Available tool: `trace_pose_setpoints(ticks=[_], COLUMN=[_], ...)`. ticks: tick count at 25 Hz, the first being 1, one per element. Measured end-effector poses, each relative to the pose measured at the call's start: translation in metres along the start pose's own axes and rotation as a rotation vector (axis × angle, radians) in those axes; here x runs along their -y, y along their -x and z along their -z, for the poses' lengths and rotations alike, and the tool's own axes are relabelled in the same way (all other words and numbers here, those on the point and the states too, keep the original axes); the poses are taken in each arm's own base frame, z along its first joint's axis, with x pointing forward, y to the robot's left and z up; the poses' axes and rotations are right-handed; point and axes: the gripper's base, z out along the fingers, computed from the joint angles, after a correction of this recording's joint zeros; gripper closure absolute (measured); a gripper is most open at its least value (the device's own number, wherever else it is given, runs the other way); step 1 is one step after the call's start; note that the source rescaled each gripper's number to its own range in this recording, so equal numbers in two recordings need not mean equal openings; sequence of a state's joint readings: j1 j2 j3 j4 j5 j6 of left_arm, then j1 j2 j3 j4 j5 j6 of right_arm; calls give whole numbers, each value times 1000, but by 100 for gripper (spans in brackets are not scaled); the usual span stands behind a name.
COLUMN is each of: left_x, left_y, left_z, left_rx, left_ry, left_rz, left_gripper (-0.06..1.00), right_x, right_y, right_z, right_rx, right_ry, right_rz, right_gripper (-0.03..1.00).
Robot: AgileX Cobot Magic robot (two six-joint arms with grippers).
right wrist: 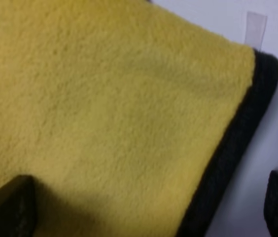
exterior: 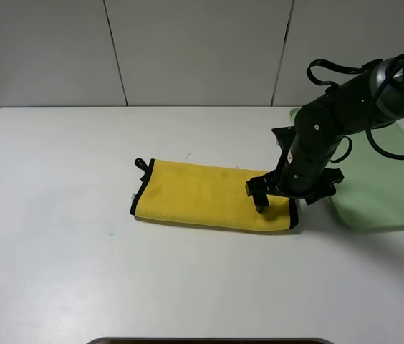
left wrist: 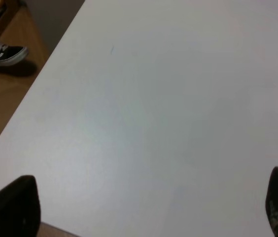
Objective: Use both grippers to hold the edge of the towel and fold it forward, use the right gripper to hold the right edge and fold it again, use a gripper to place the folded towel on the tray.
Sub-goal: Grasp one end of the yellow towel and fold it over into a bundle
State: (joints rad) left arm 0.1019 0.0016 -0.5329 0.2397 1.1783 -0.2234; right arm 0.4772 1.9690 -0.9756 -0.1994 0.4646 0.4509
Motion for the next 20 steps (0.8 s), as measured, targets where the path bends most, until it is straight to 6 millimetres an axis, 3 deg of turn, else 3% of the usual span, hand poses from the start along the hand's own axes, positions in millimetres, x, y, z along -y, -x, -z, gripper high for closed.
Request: trace_pose_setpoints(ticks=[4, 18, 20], left_x=[0, 0, 0], left_y=[0, 0, 0], left_z=[0, 0, 0], left_rx=[0, 0, 0], left_ry=[0, 1, 1], left_rz=[0, 0, 0], left_gripper=[4, 4, 4], right_x=[0, -1, -1], right_y=[0, 1, 1], right_z=[0, 0, 0], right_rx=[1, 10, 9], right_ry=[1, 6, 5], right_rz=[-2, 12, 19], right_gripper=[3, 92, 93])
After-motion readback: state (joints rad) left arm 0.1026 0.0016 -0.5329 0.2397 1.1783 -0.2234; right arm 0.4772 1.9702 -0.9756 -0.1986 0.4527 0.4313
